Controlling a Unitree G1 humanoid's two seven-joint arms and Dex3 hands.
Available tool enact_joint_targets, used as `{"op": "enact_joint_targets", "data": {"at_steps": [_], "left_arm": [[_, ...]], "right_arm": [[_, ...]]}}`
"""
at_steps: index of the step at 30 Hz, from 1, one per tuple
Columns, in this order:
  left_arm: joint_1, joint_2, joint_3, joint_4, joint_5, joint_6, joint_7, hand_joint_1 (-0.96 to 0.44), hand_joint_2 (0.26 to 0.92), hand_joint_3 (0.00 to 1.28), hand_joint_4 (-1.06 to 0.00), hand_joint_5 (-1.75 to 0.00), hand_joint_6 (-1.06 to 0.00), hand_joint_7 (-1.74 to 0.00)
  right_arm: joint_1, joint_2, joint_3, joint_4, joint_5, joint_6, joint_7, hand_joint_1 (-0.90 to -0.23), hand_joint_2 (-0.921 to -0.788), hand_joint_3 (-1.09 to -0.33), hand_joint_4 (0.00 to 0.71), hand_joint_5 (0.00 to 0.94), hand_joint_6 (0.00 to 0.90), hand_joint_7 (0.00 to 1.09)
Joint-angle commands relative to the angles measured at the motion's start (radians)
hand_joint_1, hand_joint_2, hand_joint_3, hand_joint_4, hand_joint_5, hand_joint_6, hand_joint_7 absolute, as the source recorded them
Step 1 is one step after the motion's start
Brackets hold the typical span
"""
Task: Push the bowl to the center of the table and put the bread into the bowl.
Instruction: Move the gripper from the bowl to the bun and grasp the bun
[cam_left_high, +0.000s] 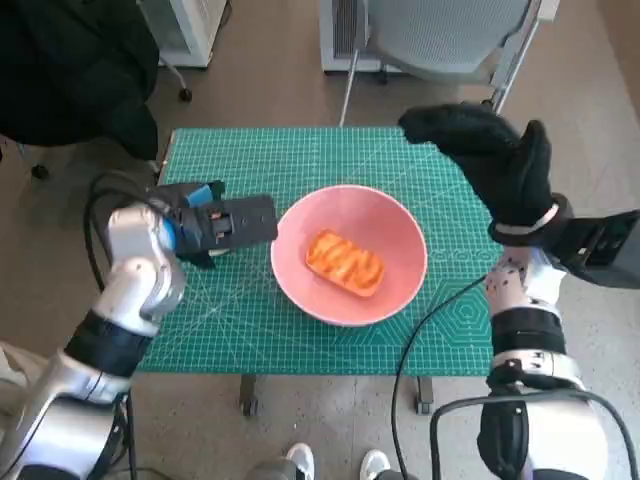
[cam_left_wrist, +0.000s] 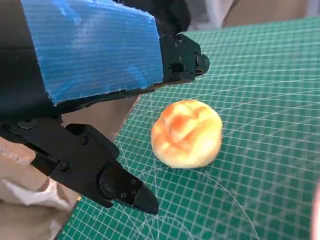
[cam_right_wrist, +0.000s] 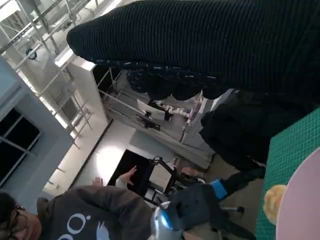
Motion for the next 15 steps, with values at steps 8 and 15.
{"op": "enact_joint_targets", "data": {"at_steps": [8, 15], "left_arm": [[-0.119, -0.101, -0.053, 0.360, -0.023, -0.082, 0.124, -0.46, 0.678, 0.01, 0.00, 0.00, -0.07, 0.00], [-0.158, -0.142, -0.047, 0.503, -0.063, -0.123, 0.215, -0.38, 0.679, 0.00, 0.00, 0.00, -0.06, 0.00]], "right_arm": [[0.019, -0.011, 0.000, -0.013, -0.002, 0.008, 0.005, -0.698, -0.921, -0.805, 0.192, 0.000, 0.257, 0.00], [0.025, -0.013, 0.000, -0.024, -0.002, 0.007, 0.003, -0.698, -0.921, -0.805, 0.193, 0.001, 0.258, 0.00]]}}
